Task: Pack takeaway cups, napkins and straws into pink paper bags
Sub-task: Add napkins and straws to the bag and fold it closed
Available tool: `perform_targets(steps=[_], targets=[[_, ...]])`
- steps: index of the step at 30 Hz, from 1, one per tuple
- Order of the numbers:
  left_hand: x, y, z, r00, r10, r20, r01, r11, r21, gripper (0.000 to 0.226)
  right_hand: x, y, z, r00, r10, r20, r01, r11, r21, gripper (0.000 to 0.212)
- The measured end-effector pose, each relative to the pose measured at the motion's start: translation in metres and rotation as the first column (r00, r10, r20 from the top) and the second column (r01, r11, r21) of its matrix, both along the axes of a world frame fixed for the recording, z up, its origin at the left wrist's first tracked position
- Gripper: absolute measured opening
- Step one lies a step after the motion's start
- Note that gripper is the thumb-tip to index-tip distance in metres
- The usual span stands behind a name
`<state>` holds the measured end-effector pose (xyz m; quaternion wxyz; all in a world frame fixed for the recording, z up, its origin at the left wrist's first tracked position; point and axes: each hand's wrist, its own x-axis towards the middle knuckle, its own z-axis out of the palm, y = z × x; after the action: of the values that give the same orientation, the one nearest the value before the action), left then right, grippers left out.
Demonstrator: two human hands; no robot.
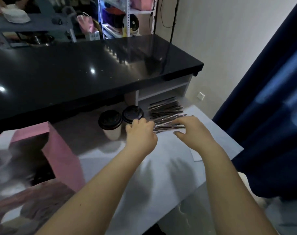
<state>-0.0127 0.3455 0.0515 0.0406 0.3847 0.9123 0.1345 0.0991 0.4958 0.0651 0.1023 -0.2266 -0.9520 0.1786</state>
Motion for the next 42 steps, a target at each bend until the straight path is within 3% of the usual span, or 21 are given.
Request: perform_targets(steps=[8,11,14,22,31,37,42], targets=[[-0.01,0.065,-0.069,0.985,0.105,0.137,-0.091,0.99,-0.106,0.039,-0.029,0.08,-0.08,0.963,0.141,0.228,-0.123,0.988,-0.088,0.039],[-0.014,0.074,-0.084,0.979,0.152,0.135,-0.135,0.982,-0.131,0.037,-0.043,0.097,-0.103,0.949,0.164,0.269,-0.158,0.986,-0.045,0.041],[-0.019,0.08,-0.093,0.975,0.187,0.124,-0.171,0.977,-0.125,0.038,-0.06,0.112,-0.118,0.926,0.142,0.351,-0.163,0.986,0.032,0.057],[-0.031,0.084,-0.102,0.971,0.207,0.118,-0.195,0.975,-0.109,0.042,-0.097,0.131,-0.14,0.915,0.148,0.375,-0.157,0.988,-0.007,0.07],[-0.037,0.092,-0.099,0.97,0.221,0.105,-0.21,0.972,-0.105,0.044,-0.103,0.137,-0.141,0.985,0.163,0.061,-0.164,0.986,0.007,0.018],[-0.029,0.096,-0.089,0.976,0.203,0.082,-0.196,0.977,-0.086,0.043,-0.1,0.138,-0.133,0.989,0.144,-0.01,-0.144,0.989,-0.007,0.009],[-0.032,0.092,-0.05,0.971,0.231,0.062,-0.238,0.96,0.149,0.045,-0.086,0.14,-0.112,0.995,0.08,-0.054,-0.083,0.995,-0.061,0.004]])
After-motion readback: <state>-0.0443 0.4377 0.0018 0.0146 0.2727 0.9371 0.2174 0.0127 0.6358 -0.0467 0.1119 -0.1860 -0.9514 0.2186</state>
